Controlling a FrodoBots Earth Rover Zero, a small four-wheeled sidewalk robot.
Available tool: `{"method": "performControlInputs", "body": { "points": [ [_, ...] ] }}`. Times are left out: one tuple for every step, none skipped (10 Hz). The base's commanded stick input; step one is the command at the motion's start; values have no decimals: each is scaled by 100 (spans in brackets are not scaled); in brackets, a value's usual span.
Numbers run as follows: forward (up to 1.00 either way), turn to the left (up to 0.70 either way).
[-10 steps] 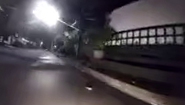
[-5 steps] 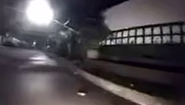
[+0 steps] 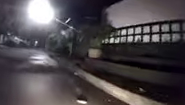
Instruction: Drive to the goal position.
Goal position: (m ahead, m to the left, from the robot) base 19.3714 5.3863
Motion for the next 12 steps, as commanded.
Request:
{"method": "performControlInputs", "body": {
  "points": [
    [50,-30],
    [50,0],
    [50,0],
    [50,0],
    [50,0],
    [50,0],
    [50,0],
    [50,0],
    [50,0],
    [50,2],
    [50,50],
    [50,50]
  ]
}}
